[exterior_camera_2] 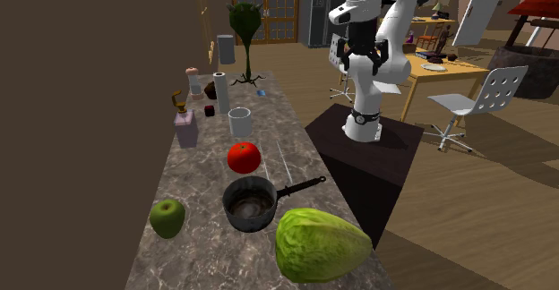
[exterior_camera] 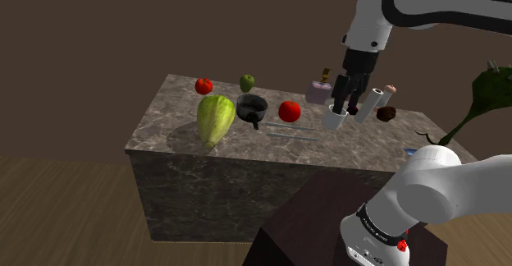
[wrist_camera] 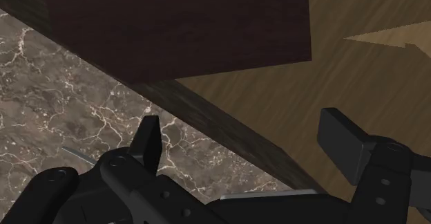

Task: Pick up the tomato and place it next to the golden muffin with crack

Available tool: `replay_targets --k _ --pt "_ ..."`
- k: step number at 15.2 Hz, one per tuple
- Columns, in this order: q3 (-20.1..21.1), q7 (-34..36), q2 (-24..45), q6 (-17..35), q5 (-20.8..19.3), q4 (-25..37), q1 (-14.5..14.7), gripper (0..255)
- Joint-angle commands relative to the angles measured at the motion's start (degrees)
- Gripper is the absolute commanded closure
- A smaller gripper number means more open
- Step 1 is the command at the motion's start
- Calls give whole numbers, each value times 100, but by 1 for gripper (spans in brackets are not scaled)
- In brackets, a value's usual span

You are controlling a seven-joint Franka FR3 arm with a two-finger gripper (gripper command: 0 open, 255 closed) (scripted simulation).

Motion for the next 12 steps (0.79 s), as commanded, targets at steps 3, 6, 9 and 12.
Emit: replay_targets --k 3,6,9,12 --pt "-232 -514 112 227 -284 -104 6 0" --pt "-580 -1263 358 613 -687 -198 17 0" --pt "-918 -1989 698 1043 -1045 -214 28 0" --pt "-1243 -2693 1121 1502 -1343 -150 54 0"
